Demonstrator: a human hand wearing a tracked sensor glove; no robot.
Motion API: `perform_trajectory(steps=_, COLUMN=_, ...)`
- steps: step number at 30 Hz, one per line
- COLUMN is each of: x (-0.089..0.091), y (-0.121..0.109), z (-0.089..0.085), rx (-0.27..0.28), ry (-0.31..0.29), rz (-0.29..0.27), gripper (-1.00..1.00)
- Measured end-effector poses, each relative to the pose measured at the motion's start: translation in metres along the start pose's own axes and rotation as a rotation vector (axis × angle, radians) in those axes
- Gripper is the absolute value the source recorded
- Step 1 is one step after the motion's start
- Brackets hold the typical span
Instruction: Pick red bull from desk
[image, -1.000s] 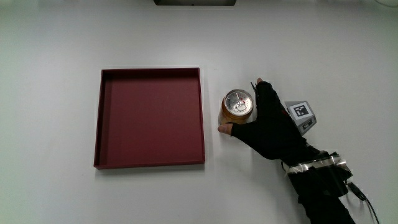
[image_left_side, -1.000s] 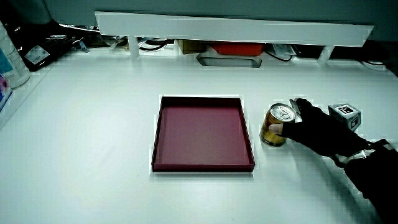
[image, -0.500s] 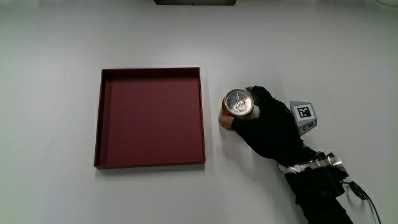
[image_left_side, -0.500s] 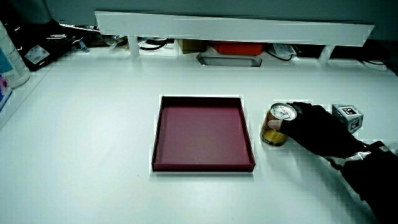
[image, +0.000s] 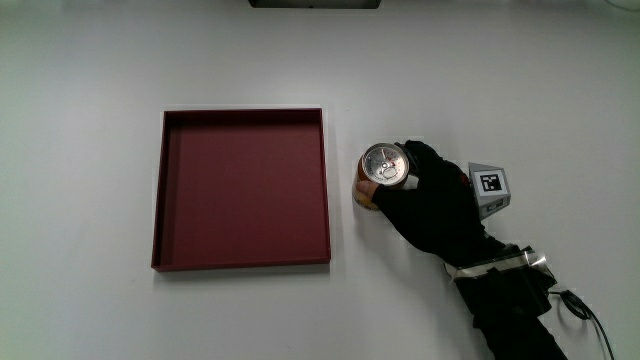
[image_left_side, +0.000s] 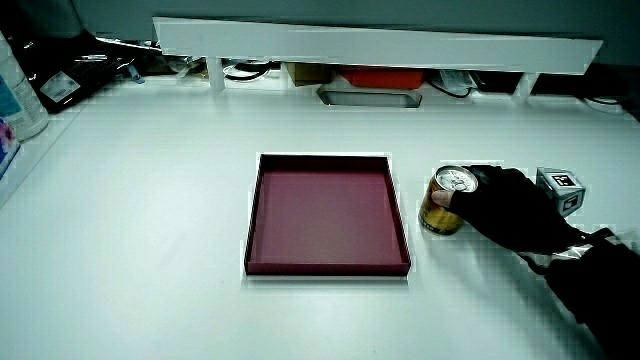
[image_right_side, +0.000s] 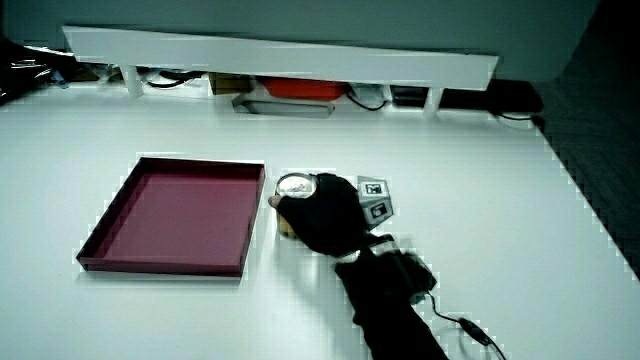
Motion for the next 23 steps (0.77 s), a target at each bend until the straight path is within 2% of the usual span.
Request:
perform_trajectory(steps=4, x=0.002, y=0.0, z=0.001, rx=0.015, ry=-0.009, rz=0.022, gripper=1.0)
perform_trajectory(steps=5, x=-0.002, y=-0.001, z=0.001, rx=0.014, ry=-0.007, rz=0.011, gripper=1.0)
perform_trajectory(steps=6, x=-0.004, y=-0.001, z=0.001, rx=0.015, ry=-0.005, rz=0.023, gripper=1.0)
perform_trajectory(steps=9, x=-0.016, y=-0.002, z=0.003, rx=0.017, ry=-0.018, rz=0.045, gripper=1.0)
perform_trajectory(steps=13, x=-0.038, y=-0.004, z=-0.001, rx=0.011, ry=-0.025, rz=0.117, gripper=1.0)
perform_trajectory(steps=14, x=-0.044, y=-0.005, z=-0.003, rx=0.008, ry=-0.016, rz=0.12, gripper=1.0)
perform_trajectory(steps=16, x=-0.051, y=-0.006, z=-0.008, rx=0.0, ry=-0.009, rz=0.173, gripper=1.0)
perform_trajectory(steps=17, x=-0.054, y=-0.006, z=-0.011, rx=-0.001, ry=-0.025, rz=0.173, gripper=1.0)
perform_trajectory(steps=21, x=-0.071, y=-0.009, z=-0.026, rx=-0.047, ry=0.001, rz=0.231, gripper=1.0)
perform_trajectory(steps=22, x=-0.075, y=-0.01, z=-0.03, rx=-0.055, ry=0.005, rz=0.242, gripper=1.0)
perform_trajectory(steps=23, x=-0.078, y=-0.01, z=-0.033, rx=-0.065, ry=-0.013, rz=0.229, gripper=1.0)
